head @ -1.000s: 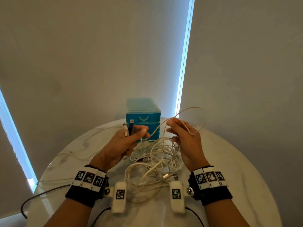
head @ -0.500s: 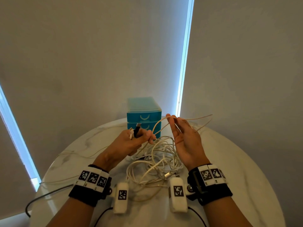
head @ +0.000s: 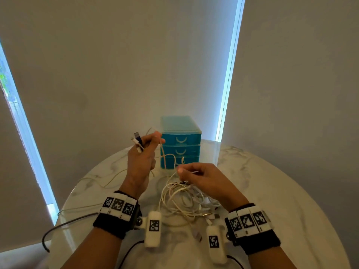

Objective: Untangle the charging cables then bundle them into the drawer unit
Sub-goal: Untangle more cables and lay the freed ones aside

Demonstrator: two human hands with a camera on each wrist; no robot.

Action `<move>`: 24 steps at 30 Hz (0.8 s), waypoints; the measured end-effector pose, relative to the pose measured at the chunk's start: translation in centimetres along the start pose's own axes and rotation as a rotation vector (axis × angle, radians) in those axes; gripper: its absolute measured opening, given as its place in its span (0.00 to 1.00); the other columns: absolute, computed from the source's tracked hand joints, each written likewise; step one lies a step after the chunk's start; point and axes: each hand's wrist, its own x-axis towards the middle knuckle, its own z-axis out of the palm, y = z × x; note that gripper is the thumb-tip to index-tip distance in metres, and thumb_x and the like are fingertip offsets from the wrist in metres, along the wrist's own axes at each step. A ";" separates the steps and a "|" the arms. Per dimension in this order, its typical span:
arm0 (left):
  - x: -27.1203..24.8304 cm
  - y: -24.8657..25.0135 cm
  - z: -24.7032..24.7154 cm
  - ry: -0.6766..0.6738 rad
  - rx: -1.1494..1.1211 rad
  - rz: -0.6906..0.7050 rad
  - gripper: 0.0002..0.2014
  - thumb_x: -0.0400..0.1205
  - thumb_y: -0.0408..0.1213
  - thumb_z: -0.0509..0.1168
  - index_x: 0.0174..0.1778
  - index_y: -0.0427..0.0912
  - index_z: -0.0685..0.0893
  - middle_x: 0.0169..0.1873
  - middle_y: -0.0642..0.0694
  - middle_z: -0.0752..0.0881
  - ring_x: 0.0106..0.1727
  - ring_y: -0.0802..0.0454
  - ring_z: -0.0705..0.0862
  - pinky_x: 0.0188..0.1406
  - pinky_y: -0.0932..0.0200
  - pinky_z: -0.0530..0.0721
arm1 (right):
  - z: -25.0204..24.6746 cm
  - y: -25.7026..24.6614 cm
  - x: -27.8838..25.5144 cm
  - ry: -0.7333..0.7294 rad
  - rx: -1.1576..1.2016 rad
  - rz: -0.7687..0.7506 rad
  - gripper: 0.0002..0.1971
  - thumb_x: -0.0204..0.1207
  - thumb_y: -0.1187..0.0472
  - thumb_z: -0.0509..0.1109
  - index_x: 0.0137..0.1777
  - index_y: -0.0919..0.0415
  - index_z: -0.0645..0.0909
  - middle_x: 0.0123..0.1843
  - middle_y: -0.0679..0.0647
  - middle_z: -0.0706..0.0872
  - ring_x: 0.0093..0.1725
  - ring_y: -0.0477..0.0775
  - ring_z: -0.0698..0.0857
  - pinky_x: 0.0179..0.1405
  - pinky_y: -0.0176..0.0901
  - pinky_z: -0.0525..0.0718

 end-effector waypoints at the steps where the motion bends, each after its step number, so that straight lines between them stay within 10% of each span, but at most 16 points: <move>1: -0.2 -0.1 0.3 -0.019 0.033 0.013 0.12 0.88 0.48 0.74 0.59 0.45 0.93 0.53 0.45 0.95 0.23 0.61 0.67 0.21 0.65 0.66 | 0.7 -0.1 0.0 -0.020 -0.056 -0.024 0.14 0.82 0.41 0.78 0.62 0.44 0.94 0.53 0.42 0.97 0.55 0.44 0.95 0.69 0.55 0.92; 8: -0.7 0.6 0.9 -0.058 0.093 0.007 0.14 0.88 0.52 0.73 0.64 0.48 0.93 0.57 0.46 0.96 0.25 0.56 0.66 0.25 0.59 0.65 | 2.1 0.2 0.3 0.027 -0.138 -0.075 0.09 0.82 0.44 0.80 0.57 0.44 0.96 0.47 0.41 0.97 0.50 0.43 0.95 0.64 0.55 0.93; 13: -0.8 0.5 0.9 -0.186 0.186 -0.040 0.17 0.88 0.56 0.72 0.70 0.55 0.90 0.61 0.50 0.96 0.24 0.57 0.63 0.22 0.61 0.63 | 0.7 -0.8 0.4 0.412 0.070 -0.173 0.06 0.86 0.51 0.78 0.53 0.51 0.93 0.42 0.46 0.96 0.41 0.47 0.96 0.48 0.47 0.95; 16: -1.6 0.6 1.3 -0.338 0.341 -0.113 0.17 0.87 0.58 0.72 0.66 0.55 0.93 0.48 0.58 0.97 0.23 0.61 0.68 0.23 0.62 0.65 | -0.2 -1.3 -0.1 0.345 0.140 -0.155 0.07 0.88 0.56 0.75 0.56 0.59 0.91 0.43 0.52 0.97 0.41 0.50 0.97 0.38 0.33 0.89; 18: -2.2 0.8 1.9 -0.482 0.447 -0.136 0.15 0.91 0.53 0.69 0.64 0.50 0.94 0.32 0.64 0.92 0.22 0.66 0.78 0.23 0.72 0.72 | -0.5 -1.4 -0.1 0.425 0.206 -0.175 0.08 0.89 0.56 0.75 0.58 0.61 0.90 0.44 0.54 0.97 0.44 0.51 0.97 0.42 0.34 0.91; 24: -2.6 -0.1 1.9 -0.694 0.710 -0.249 0.18 0.86 0.59 0.73 0.54 0.48 0.96 0.44 0.55 0.97 0.43 0.67 0.92 0.42 0.75 0.81 | -2.7 -1.7 -0.3 0.612 0.380 -0.172 0.09 0.89 0.58 0.72 0.57 0.64 0.89 0.43 0.56 0.97 0.47 0.49 0.96 0.55 0.42 0.88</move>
